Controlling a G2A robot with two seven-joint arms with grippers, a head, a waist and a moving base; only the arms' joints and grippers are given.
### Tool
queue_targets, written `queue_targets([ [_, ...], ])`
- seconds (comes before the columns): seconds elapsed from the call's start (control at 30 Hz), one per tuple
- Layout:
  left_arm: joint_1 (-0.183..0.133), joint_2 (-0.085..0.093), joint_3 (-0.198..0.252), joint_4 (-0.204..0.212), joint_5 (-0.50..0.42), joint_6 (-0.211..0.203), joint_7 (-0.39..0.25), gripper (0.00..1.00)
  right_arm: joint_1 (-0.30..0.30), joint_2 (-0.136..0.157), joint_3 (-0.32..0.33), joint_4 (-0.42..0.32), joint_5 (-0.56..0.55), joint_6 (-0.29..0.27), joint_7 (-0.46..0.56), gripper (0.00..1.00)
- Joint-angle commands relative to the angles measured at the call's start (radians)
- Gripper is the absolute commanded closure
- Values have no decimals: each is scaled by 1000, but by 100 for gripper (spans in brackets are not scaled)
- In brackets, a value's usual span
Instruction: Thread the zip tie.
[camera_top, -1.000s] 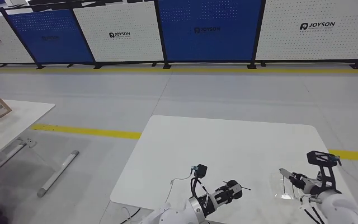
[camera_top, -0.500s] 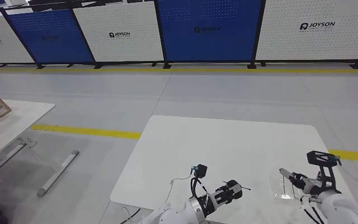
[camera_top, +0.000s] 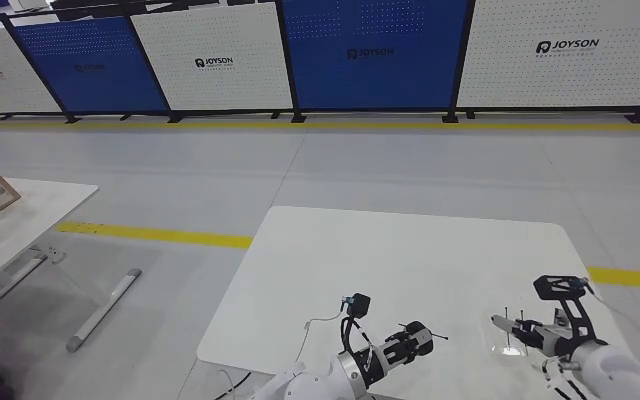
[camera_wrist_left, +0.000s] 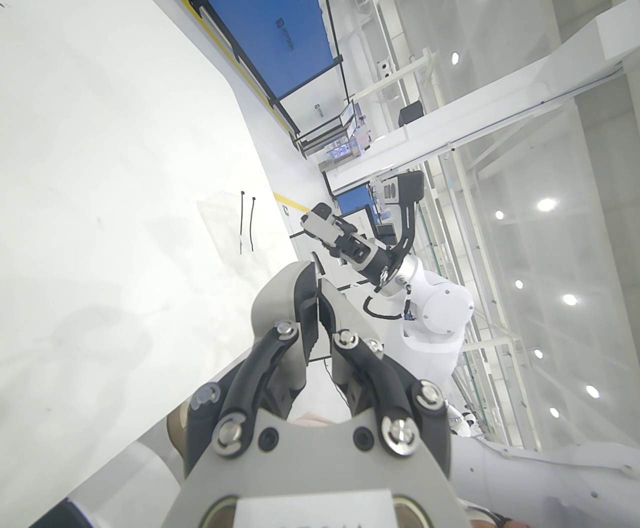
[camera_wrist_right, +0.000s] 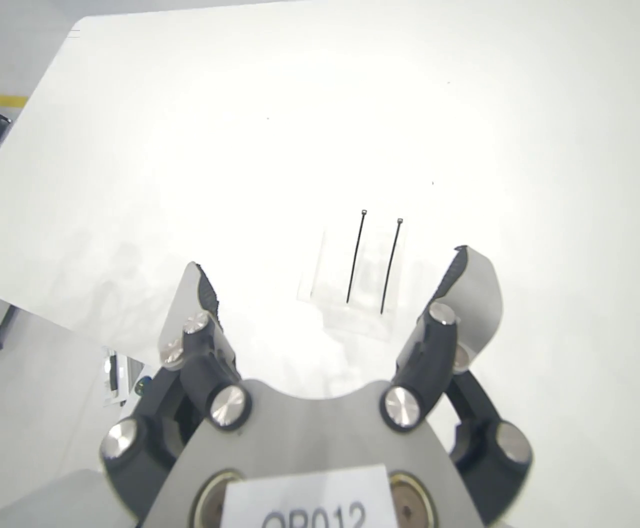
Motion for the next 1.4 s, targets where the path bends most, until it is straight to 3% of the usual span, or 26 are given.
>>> queue_targets([
  [0.0, 0, 0, 0, 0, 0, 0, 0, 100, 20, 2, -8, 11, -11, -1, 36, 0],
  [0.67, 0, 0, 0, 0, 0, 0, 0, 100, 19, 1, -8, 13, -7, -3, 30, 0],
  [0.9, 0, 0, 0, 0, 0, 0, 0, 100, 41, 15, 23, 85, 178, -188, 145, 0],
  [1.07, 0, 0, 0, 0, 0, 0, 0, 100, 53, 19, -15, 63, 166, -229, 143, 0],
  [1.17, 0, 0, 0, 0, 0, 0, 0, 100, 61, 22, -21, 48, 161, -203, 155, 0],
  [1.27, 0, 0, 0, 0, 0, 0, 0, 100, 80, 23, -53, 35, 70, -92, 180, 0],
  [1.37, 0, 0, 0, 0, 0, 0, 0, 100, 80, 23, -53, 35, 70, -92, 180, 0],
])
